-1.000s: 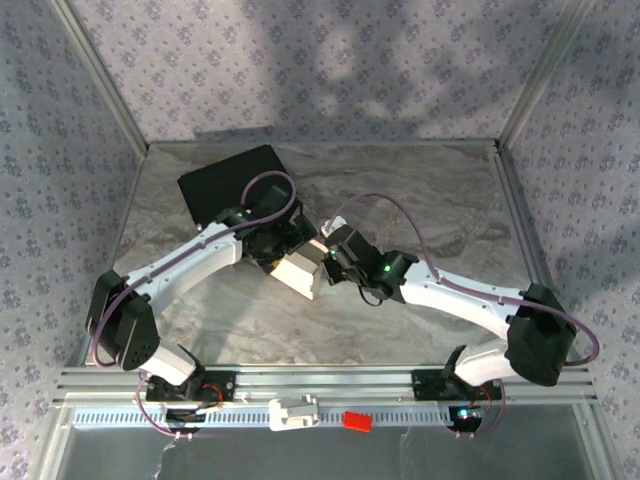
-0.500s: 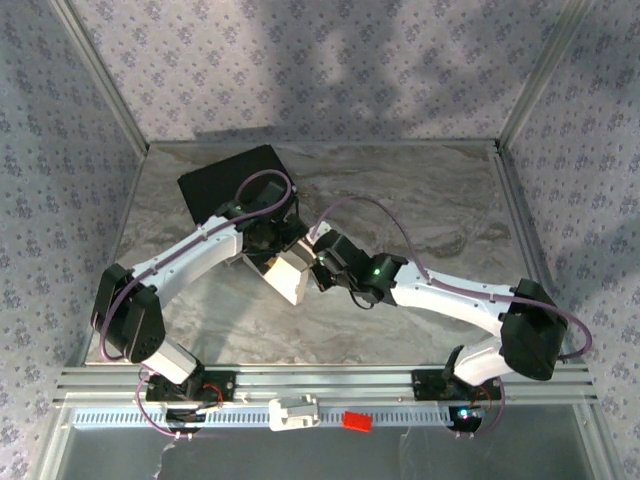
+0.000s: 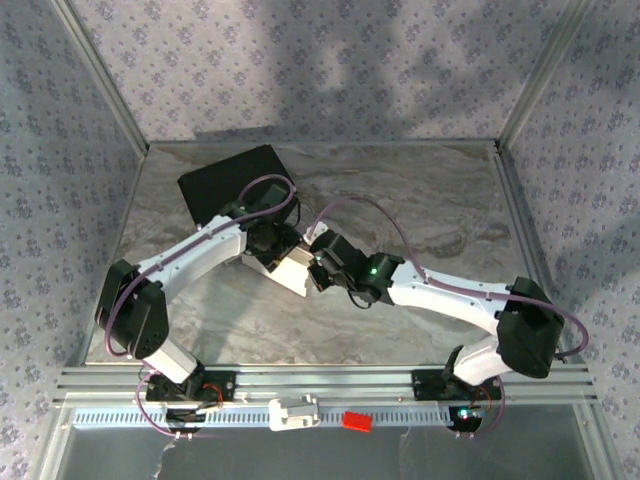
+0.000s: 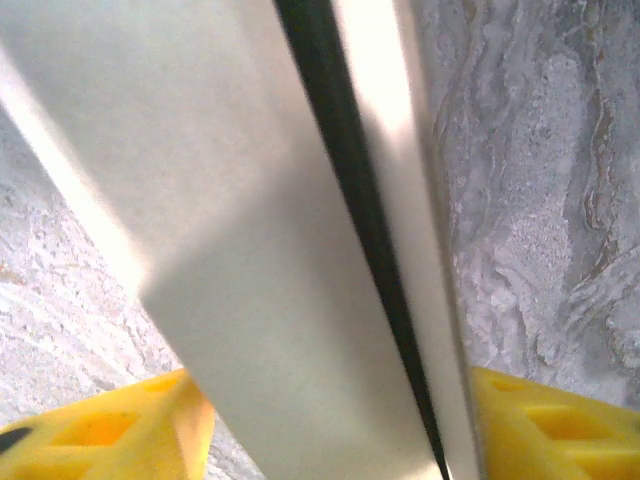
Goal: Fold the paper box
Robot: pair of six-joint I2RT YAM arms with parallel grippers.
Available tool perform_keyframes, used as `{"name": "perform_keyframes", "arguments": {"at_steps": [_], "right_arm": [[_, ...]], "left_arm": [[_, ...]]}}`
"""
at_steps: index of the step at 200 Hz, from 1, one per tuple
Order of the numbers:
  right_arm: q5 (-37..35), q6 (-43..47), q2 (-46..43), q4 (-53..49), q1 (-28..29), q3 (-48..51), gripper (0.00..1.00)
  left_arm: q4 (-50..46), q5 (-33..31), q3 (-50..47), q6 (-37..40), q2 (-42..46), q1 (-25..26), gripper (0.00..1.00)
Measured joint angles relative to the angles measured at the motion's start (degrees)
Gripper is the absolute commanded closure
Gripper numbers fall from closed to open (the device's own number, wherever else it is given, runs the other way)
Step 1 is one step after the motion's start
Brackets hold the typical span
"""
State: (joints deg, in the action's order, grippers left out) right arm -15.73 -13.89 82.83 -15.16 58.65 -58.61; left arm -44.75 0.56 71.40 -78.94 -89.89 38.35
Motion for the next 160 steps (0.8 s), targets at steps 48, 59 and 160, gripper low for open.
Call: {"name": "perform_keyframes", "arguments": {"at_steps": [48, 59, 160], "right_arm": [[0.4, -0.8, 0.5, 0.4, -0.4, -0.2, 1.00], [1.2, -1.6, 0.5, 0.3, -1.4, -0.3, 0.96], [23.8, -8.5, -8.2, -6.6, -20.8, -3.7, 0.53]], "left_arm": [[0.0, -0.5, -0.6, -5.2, 0.6, 0.0, 0.41], [-0.2, -0.8, -0.6, -7.1, 0.6, 0.3, 0.41], [-9.0, -6.6, 6.4, -25.4, -3.8, 4.3, 0.45]]}}
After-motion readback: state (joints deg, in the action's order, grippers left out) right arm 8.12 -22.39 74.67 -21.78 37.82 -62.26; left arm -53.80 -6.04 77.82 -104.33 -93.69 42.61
